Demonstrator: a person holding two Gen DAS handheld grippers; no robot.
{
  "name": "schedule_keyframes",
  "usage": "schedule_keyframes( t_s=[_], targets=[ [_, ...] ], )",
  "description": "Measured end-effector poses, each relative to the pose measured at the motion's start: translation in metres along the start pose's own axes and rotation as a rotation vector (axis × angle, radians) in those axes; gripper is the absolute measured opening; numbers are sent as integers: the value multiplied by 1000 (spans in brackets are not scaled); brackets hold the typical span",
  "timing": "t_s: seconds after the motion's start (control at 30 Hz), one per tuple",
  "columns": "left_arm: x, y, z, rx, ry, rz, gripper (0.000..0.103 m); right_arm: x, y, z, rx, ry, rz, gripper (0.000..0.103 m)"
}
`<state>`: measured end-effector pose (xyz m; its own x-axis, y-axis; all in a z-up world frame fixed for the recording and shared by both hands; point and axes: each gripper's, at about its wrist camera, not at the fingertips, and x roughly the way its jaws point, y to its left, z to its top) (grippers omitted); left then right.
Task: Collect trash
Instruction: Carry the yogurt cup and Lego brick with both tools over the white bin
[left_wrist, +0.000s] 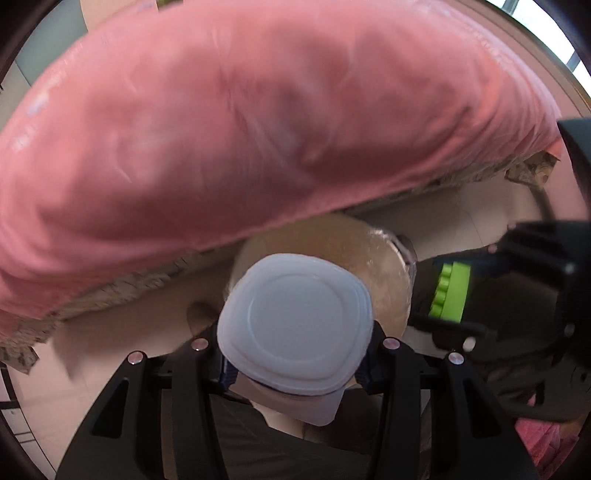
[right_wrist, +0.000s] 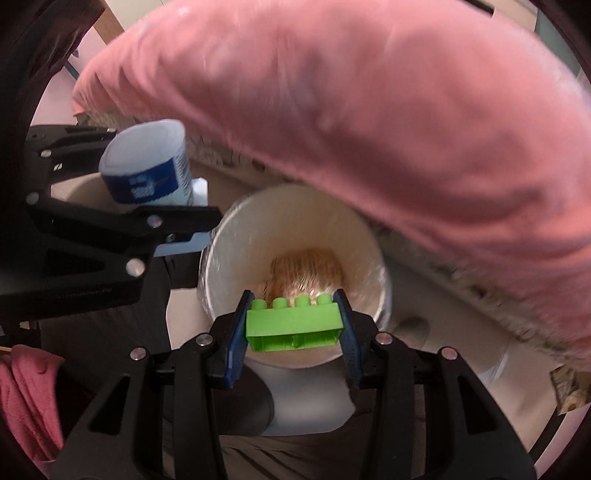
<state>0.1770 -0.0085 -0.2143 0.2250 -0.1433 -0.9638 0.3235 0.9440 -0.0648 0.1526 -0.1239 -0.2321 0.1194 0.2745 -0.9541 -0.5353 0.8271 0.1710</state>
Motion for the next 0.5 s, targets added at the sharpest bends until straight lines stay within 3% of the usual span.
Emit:
schedule_keyframes(
  t_s=[0.5],
  targets=[
    [104, 24, 7, -153, 192, -127, 50, 100, -13, 6, 129, 176, 78, 45]
  ],
)
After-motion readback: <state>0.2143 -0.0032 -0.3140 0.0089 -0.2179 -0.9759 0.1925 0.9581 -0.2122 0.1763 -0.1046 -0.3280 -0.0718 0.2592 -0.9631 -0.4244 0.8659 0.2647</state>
